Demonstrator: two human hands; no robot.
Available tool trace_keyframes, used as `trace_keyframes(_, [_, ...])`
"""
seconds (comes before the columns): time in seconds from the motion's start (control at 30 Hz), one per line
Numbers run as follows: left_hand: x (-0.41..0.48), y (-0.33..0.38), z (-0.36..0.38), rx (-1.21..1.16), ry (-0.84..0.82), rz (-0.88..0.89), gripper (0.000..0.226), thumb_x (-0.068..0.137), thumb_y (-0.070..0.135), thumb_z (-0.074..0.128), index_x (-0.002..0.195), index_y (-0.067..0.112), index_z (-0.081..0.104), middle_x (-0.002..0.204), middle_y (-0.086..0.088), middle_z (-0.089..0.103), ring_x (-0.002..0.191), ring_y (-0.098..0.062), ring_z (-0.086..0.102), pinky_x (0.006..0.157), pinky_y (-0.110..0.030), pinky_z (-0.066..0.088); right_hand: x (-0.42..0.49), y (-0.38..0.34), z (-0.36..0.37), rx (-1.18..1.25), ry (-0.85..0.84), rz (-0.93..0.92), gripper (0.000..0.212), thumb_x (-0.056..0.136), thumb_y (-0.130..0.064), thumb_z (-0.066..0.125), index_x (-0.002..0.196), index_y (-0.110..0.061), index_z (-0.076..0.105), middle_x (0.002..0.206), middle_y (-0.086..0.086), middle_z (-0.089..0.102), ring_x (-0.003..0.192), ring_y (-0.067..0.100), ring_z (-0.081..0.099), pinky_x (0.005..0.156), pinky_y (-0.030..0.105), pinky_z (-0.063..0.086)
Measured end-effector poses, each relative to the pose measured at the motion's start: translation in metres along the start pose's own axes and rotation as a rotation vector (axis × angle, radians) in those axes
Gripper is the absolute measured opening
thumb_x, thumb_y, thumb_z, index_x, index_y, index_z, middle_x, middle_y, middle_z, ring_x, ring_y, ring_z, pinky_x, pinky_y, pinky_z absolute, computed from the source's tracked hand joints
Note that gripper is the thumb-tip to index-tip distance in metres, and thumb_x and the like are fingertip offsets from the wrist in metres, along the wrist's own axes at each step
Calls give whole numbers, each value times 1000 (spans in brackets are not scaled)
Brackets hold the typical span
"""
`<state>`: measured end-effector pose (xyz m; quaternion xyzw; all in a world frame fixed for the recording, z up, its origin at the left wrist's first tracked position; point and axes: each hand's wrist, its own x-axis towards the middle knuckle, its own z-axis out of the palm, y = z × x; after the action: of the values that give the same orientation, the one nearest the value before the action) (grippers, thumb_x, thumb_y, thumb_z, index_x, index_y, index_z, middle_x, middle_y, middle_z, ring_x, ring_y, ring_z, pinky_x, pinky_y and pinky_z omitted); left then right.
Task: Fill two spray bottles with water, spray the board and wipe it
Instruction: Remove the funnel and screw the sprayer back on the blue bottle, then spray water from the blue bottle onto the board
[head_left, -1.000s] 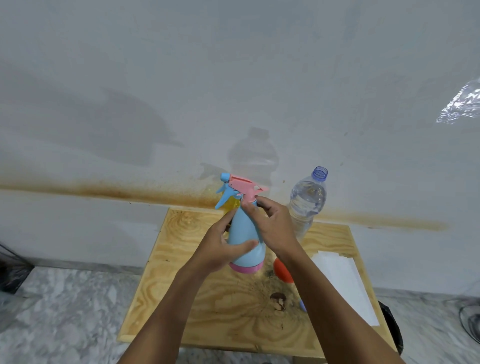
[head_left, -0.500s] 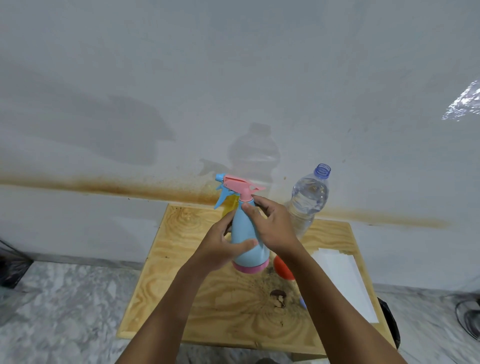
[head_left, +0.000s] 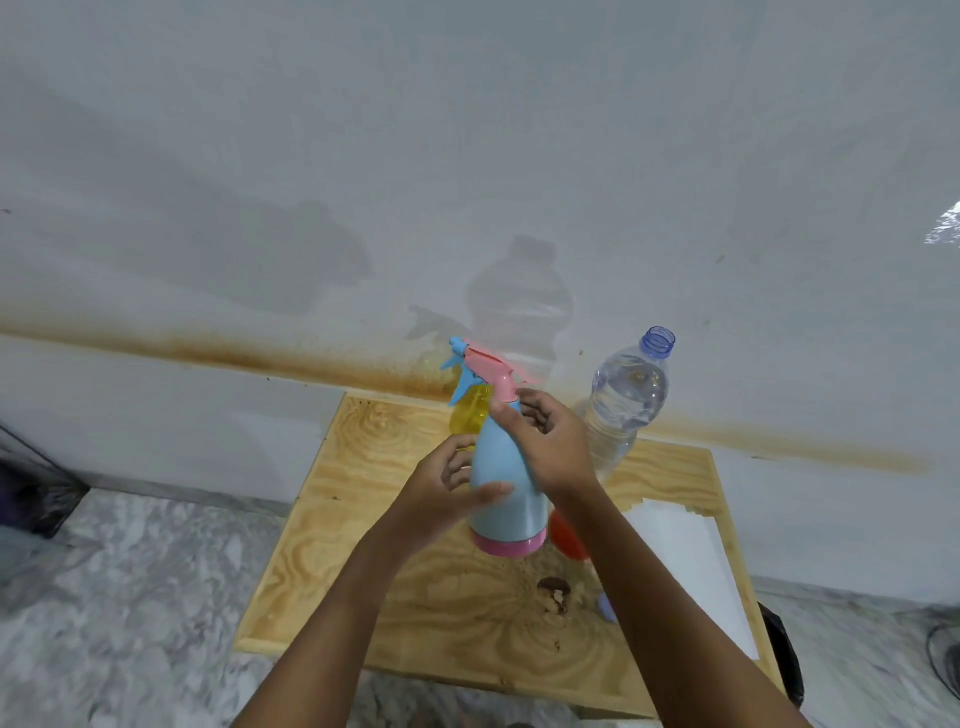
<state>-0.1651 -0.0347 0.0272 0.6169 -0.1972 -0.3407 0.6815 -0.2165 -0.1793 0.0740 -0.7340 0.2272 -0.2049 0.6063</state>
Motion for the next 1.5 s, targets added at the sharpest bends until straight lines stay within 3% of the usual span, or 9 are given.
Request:
trace_keyframes(0.23, [-7,-4,2,52,-51,-55,54,81,6,79,131,16,59,119,-6,72,114,-24,67,98,-41,53,18,-8,-10,62,-399,170,19,89,-31,63,102,-18,69,84,6,73,75,13,69,78,31,54])
trace_keyframes(0.4, [-11,-11,-3,17,-11,-144,54,77,5,82,127,15,63,113,-6,74,106,-19,69,86,-33,57,23,-2,-5,41,-516,166,34,92,-16,49,120,-13,69,111,-2,76,84,22,70,86,32,54])
trace_keyframes(0.5, [-15,-27,-20,-42,70,-246,67,68,34,86,127,17,60,105,1,74,101,-13,67,87,-36,53,23,4,-3,2,-513,197,42,86,-18,51,122,-2,63,99,-1,76,70,22,71,75,29,54])
trace_keyframes(0.6, [-13,-65,-41,295,367,-281,97,53,78,79,128,21,59,119,7,67,117,-15,62,97,-31,48,23,15,2,-64,-571,258,37,87,-14,55,121,1,60,116,14,69,62,8,70,60,26,54])
trace_keyframes(0.67, [-11,-93,-53,662,506,-357,91,65,71,77,136,19,53,134,-2,58,127,-22,54,101,-34,45,21,24,8,-150,-612,337,28,96,-9,54,121,0,63,119,18,64,60,4,67,52,27,55])
trace_keyframes(0.83, [-14,-137,-53,1157,419,-529,74,72,67,66,126,20,48,136,-6,41,125,-30,41,93,-44,47,21,50,25,-454,-638,438,31,80,-31,59,95,-9,75,97,14,72,88,32,70,82,55,59])
trace_keyframes(1.0, [-16,-147,-50,1231,443,-501,74,77,67,63,133,23,44,143,-5,30,128,-28,33,97,-45,43,28,62,39,-566,-669,470,36,67,-37,53,75,-7,71,104,19,71,89,37,69,89,51,57])
trace_keyframes(1.2, [-16,-152,-52,1217,457,-488,75,76,67,65,134,23,45,143,-4,30,128,-27,33,97,-44,42,30,69,53,-644,-723,479,59,65,-34,47,111,-7,73,95,14,75,94,28,70,90,41,55])
trace_keyframes(1.5, [-16,-148,-50,1210,465,-482,72,78,64,66,132,23,45,140,-3,32,126,-25,35,97,-41,41,29,66,55,-566,-697,508,40,93,-28,41,127,-22,61,83,8,72,73,24,70,75,37,61])
